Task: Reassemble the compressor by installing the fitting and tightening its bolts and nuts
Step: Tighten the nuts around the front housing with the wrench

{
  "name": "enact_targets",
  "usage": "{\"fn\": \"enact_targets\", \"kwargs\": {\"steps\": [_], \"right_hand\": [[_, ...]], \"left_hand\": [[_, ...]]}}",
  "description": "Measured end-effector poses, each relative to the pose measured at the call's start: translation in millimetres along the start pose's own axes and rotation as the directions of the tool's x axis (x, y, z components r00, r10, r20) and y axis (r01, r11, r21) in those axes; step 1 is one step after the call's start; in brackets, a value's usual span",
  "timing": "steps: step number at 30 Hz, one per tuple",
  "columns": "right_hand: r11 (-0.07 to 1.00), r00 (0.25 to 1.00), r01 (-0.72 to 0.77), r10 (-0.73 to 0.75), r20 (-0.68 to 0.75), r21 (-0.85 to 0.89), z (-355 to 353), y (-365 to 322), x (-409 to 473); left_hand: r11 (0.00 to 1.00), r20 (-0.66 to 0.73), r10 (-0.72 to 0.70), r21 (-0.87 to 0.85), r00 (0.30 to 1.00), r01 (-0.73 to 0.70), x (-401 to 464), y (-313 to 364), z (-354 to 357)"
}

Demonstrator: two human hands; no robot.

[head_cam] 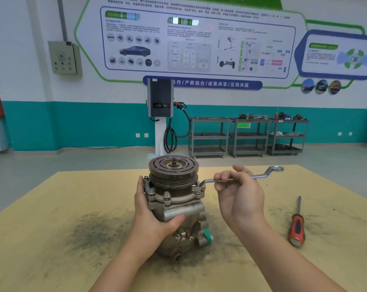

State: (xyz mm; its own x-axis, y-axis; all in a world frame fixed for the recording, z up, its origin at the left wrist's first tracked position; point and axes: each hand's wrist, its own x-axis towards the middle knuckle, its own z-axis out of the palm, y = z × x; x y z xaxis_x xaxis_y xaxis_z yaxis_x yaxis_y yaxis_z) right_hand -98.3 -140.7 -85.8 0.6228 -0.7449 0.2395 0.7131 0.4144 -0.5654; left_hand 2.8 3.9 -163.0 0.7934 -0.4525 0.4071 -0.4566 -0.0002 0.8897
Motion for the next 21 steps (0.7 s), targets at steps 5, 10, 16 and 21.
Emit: {"fn": "enact_targets", "kwargs": {"steps": [5, 10, 16, 21], "right_hand": [[0.987, 0.989, -0.146, 0.147, -0.009, 0.060, -4.5, 3.5, 17.4], [0.979, 0.982, -0.187, 0.186, 0.022, 0.075, -6.7, 3.3, 30.9], [0.960, 0.960, -0.277, 0.275, 0.042, 0.044, -7.6, 4.1, 41.9], [0.927, 0.928, -0.372, 0.371, 0.024, 0.050, -12.3, 11.1, 47.2]], "left_hand": [[1.000, 0.001, 0.009, -0.006, 1.000, -0.009, 0.7, 0.3, -0.1], [1.000, 0.003, 0.011, 0.001, 1.000, -0.011, 0.8, -1.3, 0.0], [0.999, -0.016, 0.030, 0.017, 0.999, -0.030, 1.8, -3.5, 0.5], [0.999, -0.021, 0.035, 0.024, 0.999, -0.034, 2.3, -4.3, 0.0]]}}
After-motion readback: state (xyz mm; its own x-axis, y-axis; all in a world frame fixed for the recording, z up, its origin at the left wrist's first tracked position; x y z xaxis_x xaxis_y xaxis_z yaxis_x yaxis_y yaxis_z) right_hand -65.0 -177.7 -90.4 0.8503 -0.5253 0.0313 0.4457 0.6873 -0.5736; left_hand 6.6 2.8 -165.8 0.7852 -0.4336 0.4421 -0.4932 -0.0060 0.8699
